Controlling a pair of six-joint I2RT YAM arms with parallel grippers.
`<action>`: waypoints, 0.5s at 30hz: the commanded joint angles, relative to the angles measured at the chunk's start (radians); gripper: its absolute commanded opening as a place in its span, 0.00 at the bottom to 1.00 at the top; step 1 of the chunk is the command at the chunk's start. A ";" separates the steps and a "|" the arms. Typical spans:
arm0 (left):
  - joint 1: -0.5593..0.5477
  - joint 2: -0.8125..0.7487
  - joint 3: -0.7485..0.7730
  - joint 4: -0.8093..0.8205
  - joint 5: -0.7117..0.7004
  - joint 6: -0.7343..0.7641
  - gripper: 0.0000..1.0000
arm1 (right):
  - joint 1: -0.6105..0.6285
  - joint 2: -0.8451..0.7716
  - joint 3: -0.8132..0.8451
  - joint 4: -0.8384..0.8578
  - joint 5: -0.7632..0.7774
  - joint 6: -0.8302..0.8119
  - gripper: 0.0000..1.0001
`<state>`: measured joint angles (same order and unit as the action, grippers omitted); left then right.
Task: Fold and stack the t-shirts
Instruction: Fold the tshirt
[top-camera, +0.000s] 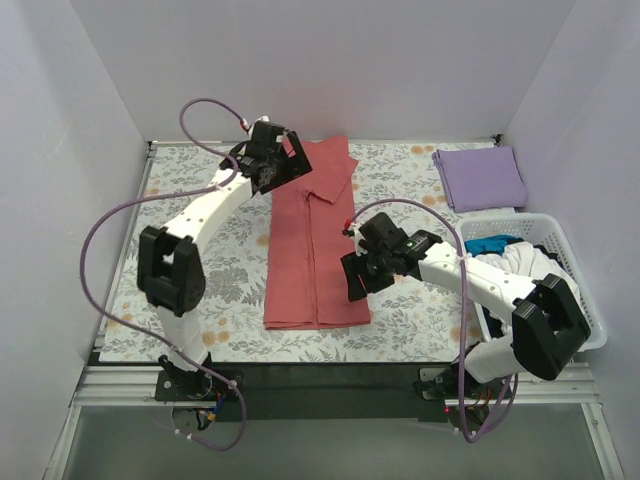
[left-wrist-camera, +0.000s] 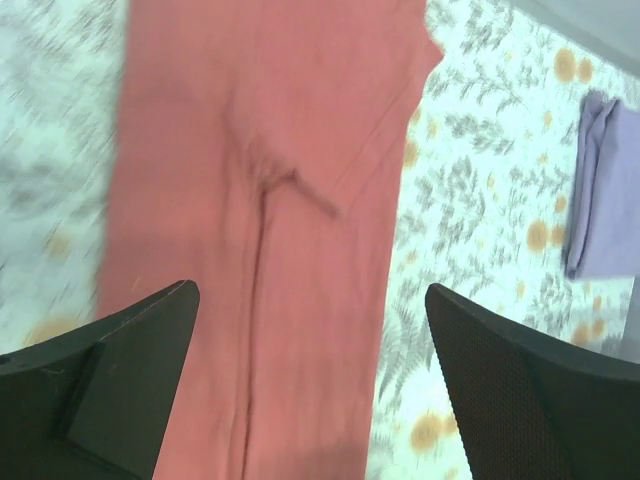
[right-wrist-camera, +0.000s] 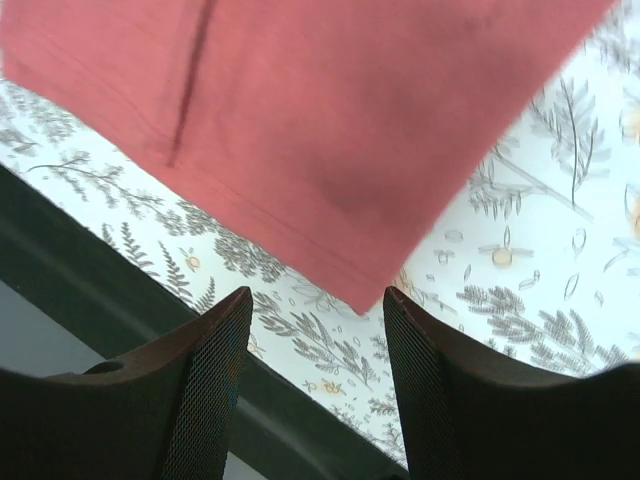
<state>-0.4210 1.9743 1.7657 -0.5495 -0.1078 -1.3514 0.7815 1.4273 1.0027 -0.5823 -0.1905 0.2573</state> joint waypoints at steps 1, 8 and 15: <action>-0.001 -0.232 -0.213 -0.085 -0.041 -0.029 0.96 | -0.010 -0.062 -0.074 0.015 0.072 0.126 0.62; -0.016 -0.537 -0.695 -0.209 0.017 -0.020 0.96 | -0.022 -0.154 -0.229 0.111 0.097 0.246 0.61; -0.038 -0.739 -0.948 -0.265 0.150 -0.080 0.91 | -0.031 -0.125 -0.236 0.128 0.094 0.254 0.66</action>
<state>-0.4480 1.3338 0.8478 -0.7799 -0.0414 -1.3964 0.7536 1.2839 0.7498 -0.4992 -0.0971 0.4816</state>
